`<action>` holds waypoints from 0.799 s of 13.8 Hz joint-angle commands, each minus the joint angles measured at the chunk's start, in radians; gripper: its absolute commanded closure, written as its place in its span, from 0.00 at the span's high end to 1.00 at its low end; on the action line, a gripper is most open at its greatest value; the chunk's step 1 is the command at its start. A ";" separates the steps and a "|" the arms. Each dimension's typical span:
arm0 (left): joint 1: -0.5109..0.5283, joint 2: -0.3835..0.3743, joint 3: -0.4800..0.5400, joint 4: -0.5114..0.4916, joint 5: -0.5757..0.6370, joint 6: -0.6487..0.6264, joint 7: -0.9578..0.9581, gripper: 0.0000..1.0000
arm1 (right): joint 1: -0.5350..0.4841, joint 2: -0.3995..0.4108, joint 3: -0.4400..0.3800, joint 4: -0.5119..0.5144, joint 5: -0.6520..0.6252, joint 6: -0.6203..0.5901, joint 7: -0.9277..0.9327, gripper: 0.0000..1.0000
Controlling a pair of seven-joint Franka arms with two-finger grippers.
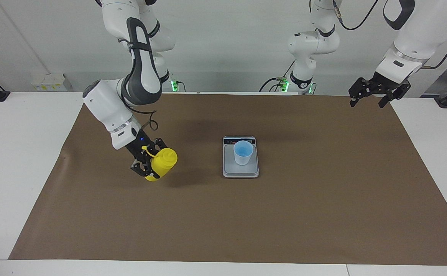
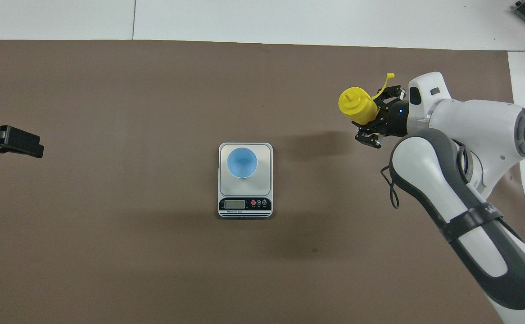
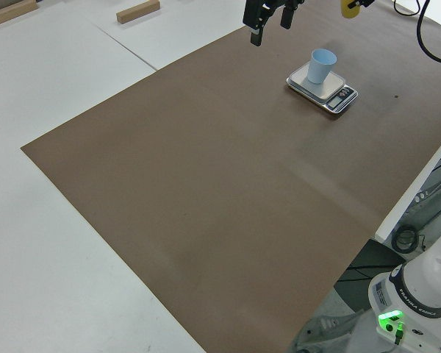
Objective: Pour seasoning into cup on scale with both arms
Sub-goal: 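Turn the bottle upright and carry it back beside the scale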
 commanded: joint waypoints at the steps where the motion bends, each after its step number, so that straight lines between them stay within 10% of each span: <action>1: 0.010 -0.028 -0.004 -0.029 0.014 -0.004 0.014 1.00 | -0.095 -0.036 0.013 -0.036 0.154 -0.112 -0.175 0.00; 11: 0.010 -0.028 -0.006 -0.029 0.014 -0.004 0.014 1.00 | -0.336 -0.082 0.013 -0.153 0.369 -0.406 -0.416 0.00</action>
